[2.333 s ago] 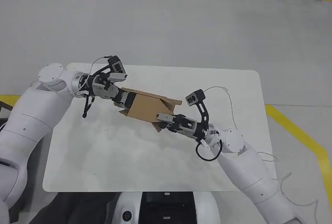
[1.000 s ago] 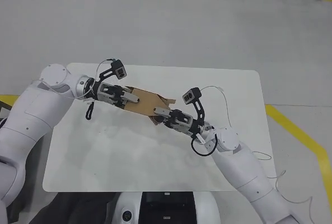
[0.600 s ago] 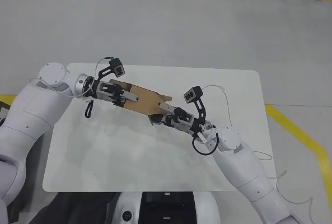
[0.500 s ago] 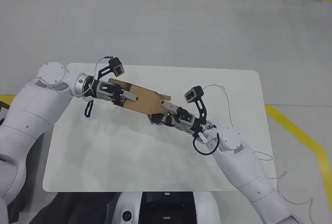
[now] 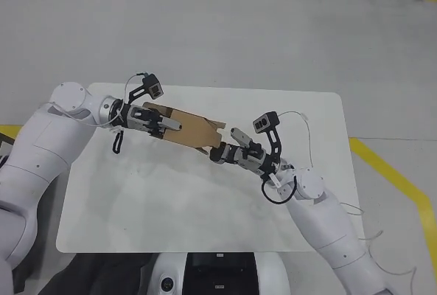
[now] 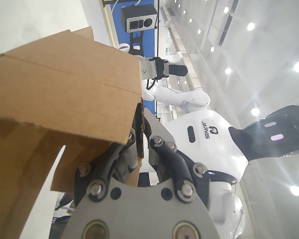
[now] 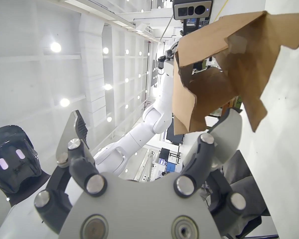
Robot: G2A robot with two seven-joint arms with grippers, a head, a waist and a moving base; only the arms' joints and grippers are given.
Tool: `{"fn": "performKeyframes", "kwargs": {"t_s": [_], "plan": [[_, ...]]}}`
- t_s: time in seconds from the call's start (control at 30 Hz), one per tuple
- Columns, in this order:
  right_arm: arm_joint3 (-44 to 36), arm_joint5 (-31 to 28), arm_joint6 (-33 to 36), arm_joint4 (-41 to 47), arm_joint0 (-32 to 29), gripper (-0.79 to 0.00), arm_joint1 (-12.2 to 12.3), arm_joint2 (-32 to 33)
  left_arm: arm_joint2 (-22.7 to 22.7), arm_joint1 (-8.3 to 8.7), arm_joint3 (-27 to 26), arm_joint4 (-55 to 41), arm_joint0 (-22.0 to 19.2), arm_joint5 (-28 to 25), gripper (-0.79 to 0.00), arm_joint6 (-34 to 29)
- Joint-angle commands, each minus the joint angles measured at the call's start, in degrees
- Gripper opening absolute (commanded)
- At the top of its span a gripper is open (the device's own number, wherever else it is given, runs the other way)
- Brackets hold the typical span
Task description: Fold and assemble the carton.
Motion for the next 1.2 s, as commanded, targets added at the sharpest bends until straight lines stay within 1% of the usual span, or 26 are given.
{"fn": "performKeyframes", "kwargs": {"t_s": [0.0, 0.17, 0.43, 0.63, 0.8, 0.97, 1.17], "plan": [[-0.94, -0.60, 0.09, 0.00, -0.47, 0.000, 0.09, 0.57, 0.00, -0.08, 0.19, 0.08, -0.04, 0.16, -0.785, 0.00], [-1.09, -1.26, -0.18, 0.47, -0.81, 0.000, 0.11, 1.39, 0.24, -0.19, -0.26, 0.29, 0.01, 0.37, -0.785, 0.00], [0.57, -2.65, -0.55, 2.26, -0.69, 0.000, -0.38, 0.63, 0.33, 0.03, -1.15, -0.95, 0.24, 1.04, -0.785, 0.00], [-1.42, -5.19, 0.37, 3.58, -0.43, 0.000, -0.65, 0.81, 1.23, 0.09, -1.23, 1.63, 0.05, 0.59, -0.785, 0.00], [-2.93, -4.83, 0.40, 3.90, -0.20, 0.000, -0.86, 0.47, 2.02, 0.00, -1.51, 3.95, -0.36, -0.04, -0.785, 0.00], [-3.07, -4.45, 0.22, 4.19, 0.92, 0.000, -1.44, -1.42, 2.24, -0.17, -2.10, 5.40, -0.40, -0.05, -0.785, 0.00], [-0.88, -4.05, -1.46, 3.41, 3.11, 0.000, -2.48, -4.48, 1.50, -0.47, -2.69, 5.94, 0.16, -0.05, -0.785, 0.00]]}}
